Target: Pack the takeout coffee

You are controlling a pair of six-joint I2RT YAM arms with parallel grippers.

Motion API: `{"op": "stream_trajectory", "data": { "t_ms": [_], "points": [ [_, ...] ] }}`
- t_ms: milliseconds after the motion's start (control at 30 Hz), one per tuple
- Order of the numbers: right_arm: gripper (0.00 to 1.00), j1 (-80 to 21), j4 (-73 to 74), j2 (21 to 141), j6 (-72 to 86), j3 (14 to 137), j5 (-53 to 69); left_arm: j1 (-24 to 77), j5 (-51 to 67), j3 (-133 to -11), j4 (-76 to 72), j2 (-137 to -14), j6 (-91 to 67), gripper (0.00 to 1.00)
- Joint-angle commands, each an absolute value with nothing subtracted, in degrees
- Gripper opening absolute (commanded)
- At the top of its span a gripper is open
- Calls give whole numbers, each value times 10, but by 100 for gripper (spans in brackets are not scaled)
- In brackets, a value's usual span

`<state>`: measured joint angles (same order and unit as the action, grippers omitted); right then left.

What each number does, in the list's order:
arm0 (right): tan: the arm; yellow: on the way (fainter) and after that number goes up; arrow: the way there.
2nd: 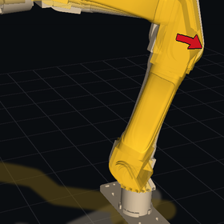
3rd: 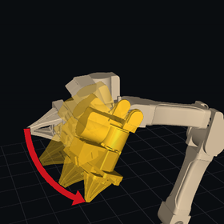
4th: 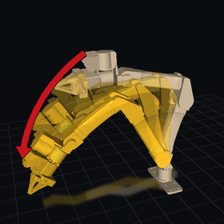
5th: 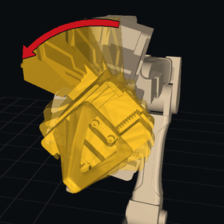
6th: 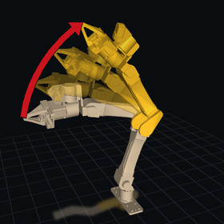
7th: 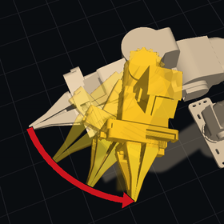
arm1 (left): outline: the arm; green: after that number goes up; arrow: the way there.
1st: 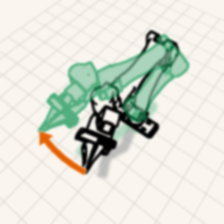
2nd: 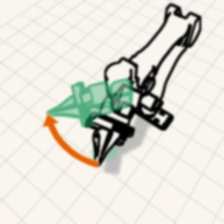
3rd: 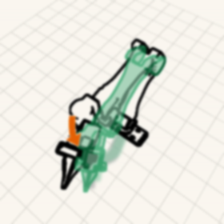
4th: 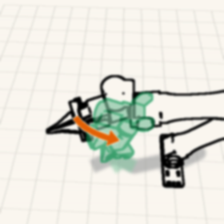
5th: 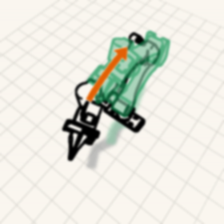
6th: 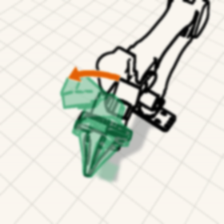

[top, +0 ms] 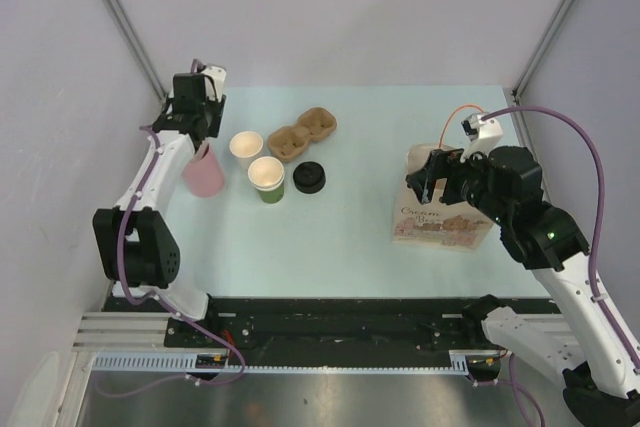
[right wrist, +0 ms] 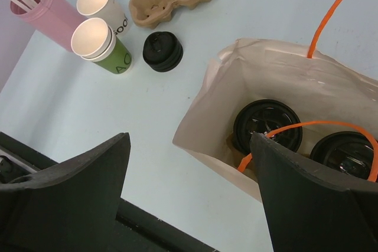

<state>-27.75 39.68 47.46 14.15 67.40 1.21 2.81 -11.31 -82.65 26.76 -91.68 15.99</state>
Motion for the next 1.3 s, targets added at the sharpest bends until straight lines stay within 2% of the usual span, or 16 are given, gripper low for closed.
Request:
{"op": "stream_trajectory", "data": {
  "t_ms": [0, 367, 700, 933, 1133, 1200, 1267],
  "points": [
    [88, -282, 397, 474, 131, 677, 0, 25, -110, -856, 236, -932, 163, 47],
    [88, -285, 396, 478, 131, 677, 2, 24, -120, -882, 226, -957, 177, 41],
    [88, -288, 401, 477, 135, 676, 0, 23, -125, -889, 226, -969, 180, 29],
    [88, -291, 404, 471, 137, 676, 0, 21, -131, -874, 225, -965, 187, 28],
    [88, -292, 405, 464, 139, 677, 0, 20, -126, -860, 226, -950, 191, 11],
    [88, -292, 405, 462, 140, 677, 0, 20, -121, -853, 226, -938, 191, 1],
    [88, -293, 403, 459, 140, 676, 0, 20, -122, -852, 226, -930, 192, 0]
  ]
}}
